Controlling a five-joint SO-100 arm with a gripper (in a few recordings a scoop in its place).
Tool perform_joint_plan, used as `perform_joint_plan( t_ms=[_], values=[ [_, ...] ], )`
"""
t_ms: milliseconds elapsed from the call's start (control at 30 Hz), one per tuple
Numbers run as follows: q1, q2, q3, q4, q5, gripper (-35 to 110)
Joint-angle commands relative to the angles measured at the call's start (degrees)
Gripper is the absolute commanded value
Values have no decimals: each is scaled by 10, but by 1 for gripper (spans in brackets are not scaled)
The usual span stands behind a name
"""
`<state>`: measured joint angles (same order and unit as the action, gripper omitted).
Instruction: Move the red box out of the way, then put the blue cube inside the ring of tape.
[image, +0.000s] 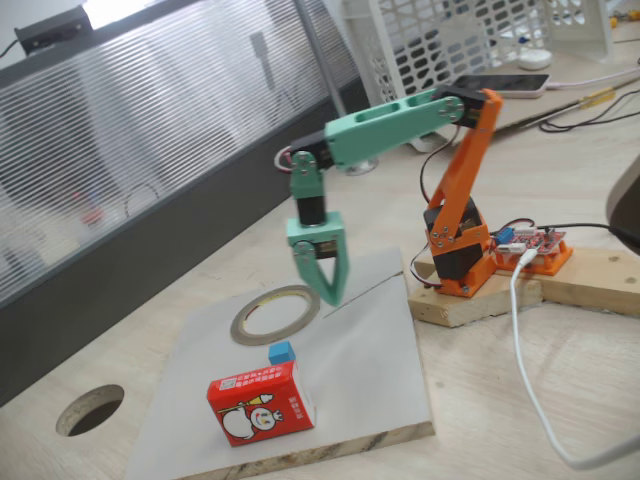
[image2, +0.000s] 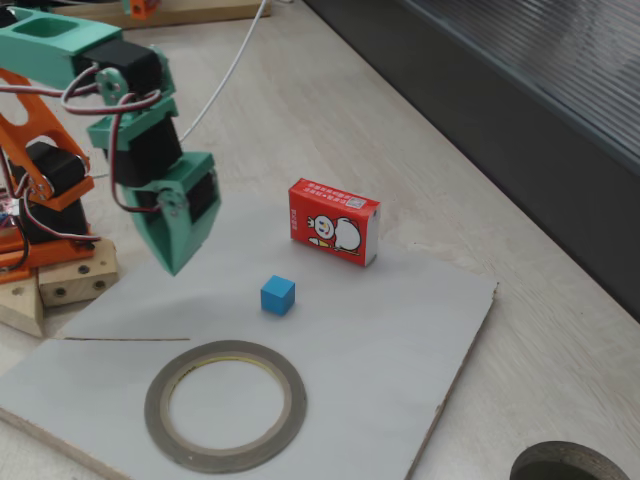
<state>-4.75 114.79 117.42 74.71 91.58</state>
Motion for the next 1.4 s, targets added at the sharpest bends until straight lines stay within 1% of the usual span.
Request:
perform_joint_plan(
  t_ms=[0, 167, 367, 567, 667, 800, 1000, 1367],
  values=[
    [-3, -83, -111, 1, 8, 0],
    [-5, -181, -165, 2, 8, 0],
    [-8, -199, -168, 1, 8, 0],
    [-131, -207, -193, -6, 9, 0],
    [-170, -265, -206, -6, 31, 0],
    [-173, -305, -258, -6, 59, 0],
    [-173, -332, -325, -2, 62, 0],
    [-175, -333, -328, 0, 62, 0]
  ],
)
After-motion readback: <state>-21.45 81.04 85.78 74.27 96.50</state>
